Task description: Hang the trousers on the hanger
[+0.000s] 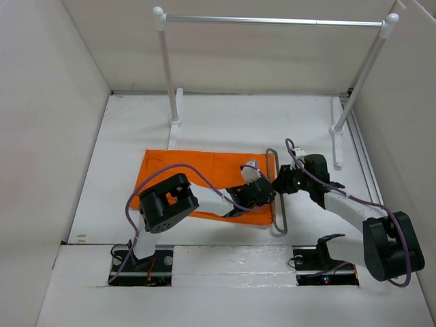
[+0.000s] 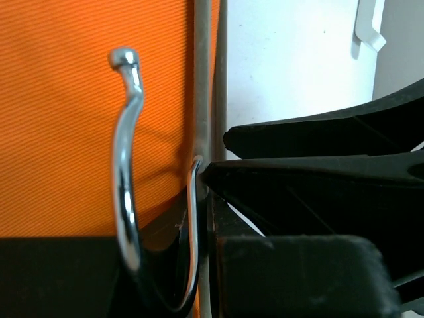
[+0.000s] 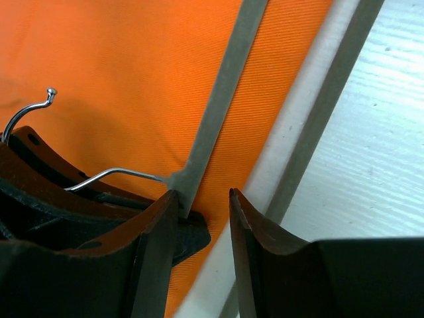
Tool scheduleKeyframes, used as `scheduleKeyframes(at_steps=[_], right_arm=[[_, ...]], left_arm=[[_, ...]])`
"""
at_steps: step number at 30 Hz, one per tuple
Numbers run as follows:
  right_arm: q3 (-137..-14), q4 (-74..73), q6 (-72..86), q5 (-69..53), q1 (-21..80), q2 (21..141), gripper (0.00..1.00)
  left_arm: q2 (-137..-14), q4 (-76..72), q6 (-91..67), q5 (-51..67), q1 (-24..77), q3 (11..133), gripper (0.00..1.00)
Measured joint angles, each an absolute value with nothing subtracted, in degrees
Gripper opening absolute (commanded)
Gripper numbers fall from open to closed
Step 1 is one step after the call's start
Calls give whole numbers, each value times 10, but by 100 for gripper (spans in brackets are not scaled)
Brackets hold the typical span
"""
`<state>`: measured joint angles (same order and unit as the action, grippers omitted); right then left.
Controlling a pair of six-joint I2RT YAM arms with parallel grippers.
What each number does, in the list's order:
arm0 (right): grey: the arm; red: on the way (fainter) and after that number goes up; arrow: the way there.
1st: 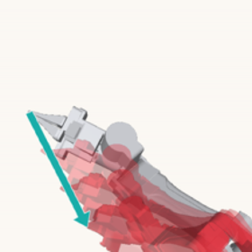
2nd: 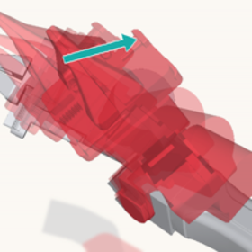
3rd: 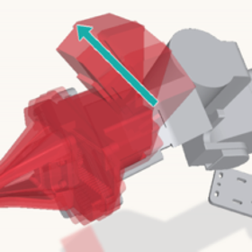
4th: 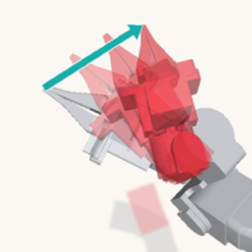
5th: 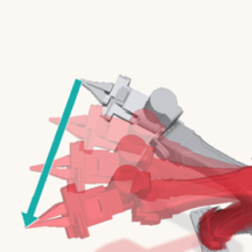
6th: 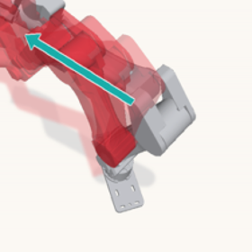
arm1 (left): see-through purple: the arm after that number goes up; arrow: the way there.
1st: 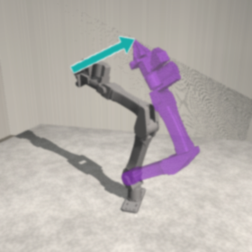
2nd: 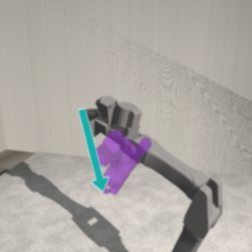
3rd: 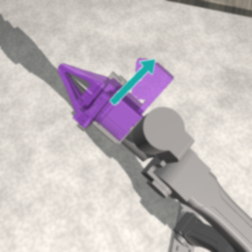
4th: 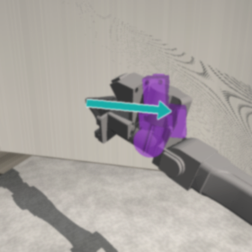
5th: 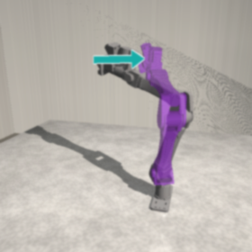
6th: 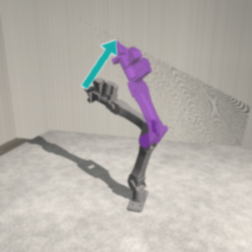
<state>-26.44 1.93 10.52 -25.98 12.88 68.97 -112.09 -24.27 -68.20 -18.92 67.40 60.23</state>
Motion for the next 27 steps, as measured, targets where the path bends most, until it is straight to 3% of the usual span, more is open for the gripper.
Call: scheduleKeyframes(at_steps=[12,23,27], right_arm=[[-263,53,187,-217,166,721,40],[-229,4,212,-104,171,568,37],[-228,9,212,-94,171,583,38]], left_arm=[[-1098,-234,-673,-190,667,571,0],[-1094,-253,-655,-177,666,571,0],[-1094,-253,-651,-172,663,571,0]])
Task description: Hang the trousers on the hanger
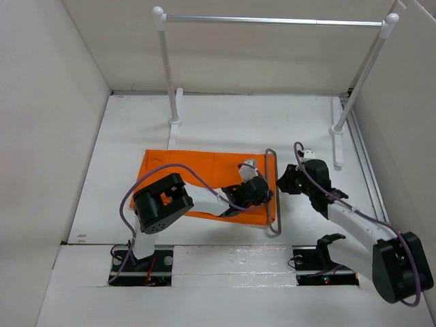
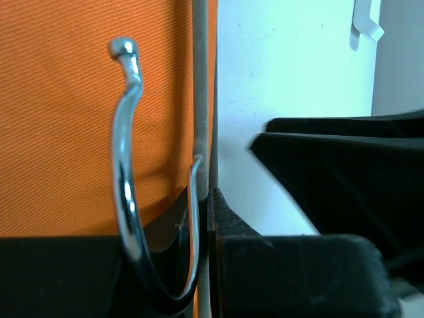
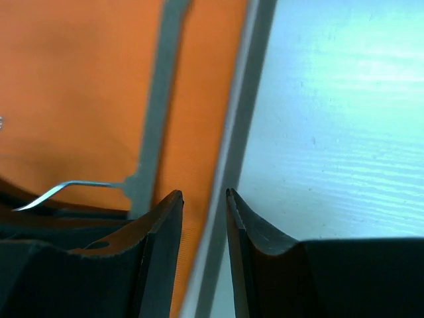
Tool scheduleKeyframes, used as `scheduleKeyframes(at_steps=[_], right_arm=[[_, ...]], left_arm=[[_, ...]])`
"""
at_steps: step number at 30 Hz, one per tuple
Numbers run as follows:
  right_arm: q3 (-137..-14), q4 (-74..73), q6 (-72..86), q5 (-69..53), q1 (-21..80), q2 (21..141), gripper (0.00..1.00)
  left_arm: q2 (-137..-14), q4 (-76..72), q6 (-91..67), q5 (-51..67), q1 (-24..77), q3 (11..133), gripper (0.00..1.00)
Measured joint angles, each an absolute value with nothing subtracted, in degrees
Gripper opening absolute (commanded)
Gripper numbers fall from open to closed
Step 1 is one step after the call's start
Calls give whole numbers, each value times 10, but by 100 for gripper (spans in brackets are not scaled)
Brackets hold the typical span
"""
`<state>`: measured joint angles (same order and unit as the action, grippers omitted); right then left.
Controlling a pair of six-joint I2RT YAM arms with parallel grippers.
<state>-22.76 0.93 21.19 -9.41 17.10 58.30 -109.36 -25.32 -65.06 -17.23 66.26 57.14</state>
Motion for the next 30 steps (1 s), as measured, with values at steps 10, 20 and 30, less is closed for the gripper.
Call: scheduleKeyframes(at_steps=[10,20,30], right_arm=[[-253,45,212,-110,179,736,37],[-283,-5,206,-62,213,733,40],[-309,-36,200,-36,244,728,42]], left_arm=[[-1094,-253,-647,-170,660,571,0],[-1093,-251,-644,-170,656,571,0],[-1093,-250,-638,-165,655,571,0]])
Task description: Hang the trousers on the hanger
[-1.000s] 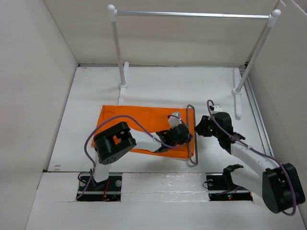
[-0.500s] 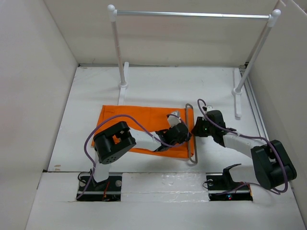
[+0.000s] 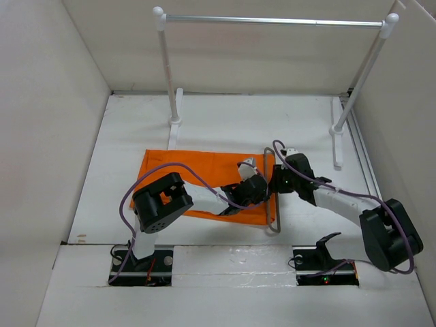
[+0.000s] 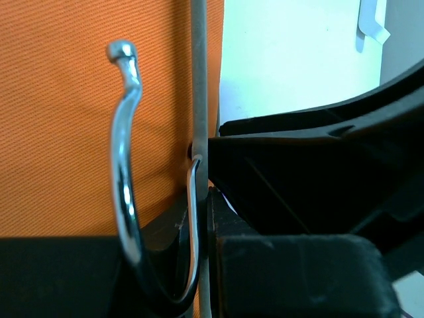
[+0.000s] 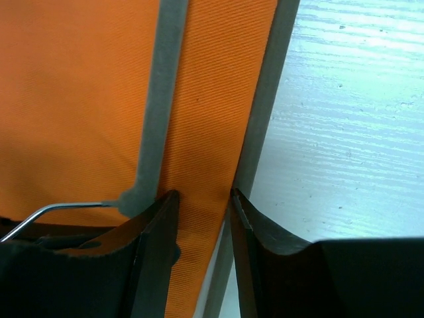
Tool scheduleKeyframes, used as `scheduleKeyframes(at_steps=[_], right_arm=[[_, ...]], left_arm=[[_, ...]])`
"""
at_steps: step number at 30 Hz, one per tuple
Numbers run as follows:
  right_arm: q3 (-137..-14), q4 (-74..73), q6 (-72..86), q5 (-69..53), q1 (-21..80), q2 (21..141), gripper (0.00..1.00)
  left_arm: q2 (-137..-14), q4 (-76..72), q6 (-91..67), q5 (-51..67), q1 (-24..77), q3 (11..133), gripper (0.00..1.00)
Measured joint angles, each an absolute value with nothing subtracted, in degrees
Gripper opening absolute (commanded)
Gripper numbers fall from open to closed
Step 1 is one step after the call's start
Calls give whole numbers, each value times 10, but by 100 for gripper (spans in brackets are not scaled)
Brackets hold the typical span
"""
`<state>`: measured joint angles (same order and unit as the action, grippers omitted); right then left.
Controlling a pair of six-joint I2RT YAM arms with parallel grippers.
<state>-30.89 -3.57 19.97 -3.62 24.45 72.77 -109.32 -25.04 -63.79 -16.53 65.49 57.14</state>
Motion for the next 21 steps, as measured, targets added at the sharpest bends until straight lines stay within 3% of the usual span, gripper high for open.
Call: scheduleKeyframes(at_steps=[11,17,21], right_arm=[[-307,15,223,-38,247,777,36],[-284,68,245,-36,258,784,3],[-276,75,250,-36,258,775,0]], left_arm=[[-1093,-243,-630,-161,654,571,0],[-1093,-241,-628,-160,654,573,0],[-1093,-241,-626,-161,654,573,0]])
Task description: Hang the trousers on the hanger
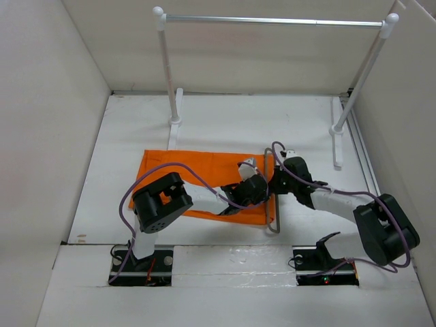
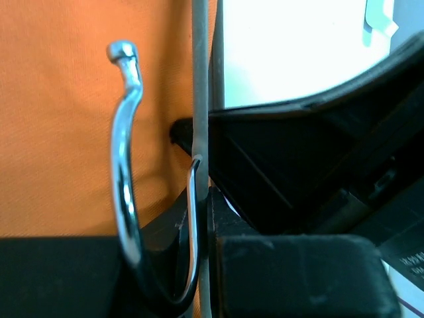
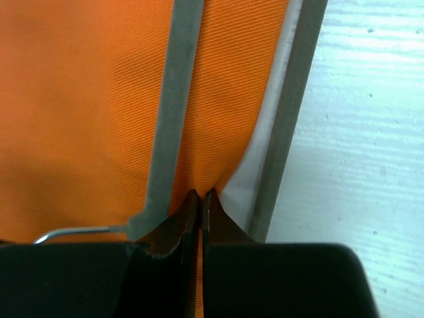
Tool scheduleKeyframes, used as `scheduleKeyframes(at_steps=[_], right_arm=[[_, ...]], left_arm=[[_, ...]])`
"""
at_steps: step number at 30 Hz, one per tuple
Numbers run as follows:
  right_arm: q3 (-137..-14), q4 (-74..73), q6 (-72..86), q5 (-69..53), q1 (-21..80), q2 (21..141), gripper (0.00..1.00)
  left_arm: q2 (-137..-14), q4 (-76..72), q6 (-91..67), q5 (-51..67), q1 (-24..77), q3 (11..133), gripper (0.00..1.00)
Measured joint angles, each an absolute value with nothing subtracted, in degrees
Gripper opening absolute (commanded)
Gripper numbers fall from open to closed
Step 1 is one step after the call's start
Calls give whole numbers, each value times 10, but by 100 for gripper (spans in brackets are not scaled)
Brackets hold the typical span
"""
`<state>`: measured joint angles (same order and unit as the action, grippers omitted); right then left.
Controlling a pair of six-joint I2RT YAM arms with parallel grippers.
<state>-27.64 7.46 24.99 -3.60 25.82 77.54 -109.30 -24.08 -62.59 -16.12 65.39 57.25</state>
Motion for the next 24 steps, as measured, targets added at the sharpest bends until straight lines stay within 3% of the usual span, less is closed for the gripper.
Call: scheduleKeyframes(at_steps=[7,13,24], right_arm=[[-279,-14,212,-71,200,676,0],[-317,-112,132,-110,63,605,0],[-358,-193,7,-195,-178,628,0]], left_arm=[[-1082,-232,-610,-165,648,573,0],[-1065,-215,-591,-169,630,563,0],[-1015,-170,-553,-192,618,529,0]])
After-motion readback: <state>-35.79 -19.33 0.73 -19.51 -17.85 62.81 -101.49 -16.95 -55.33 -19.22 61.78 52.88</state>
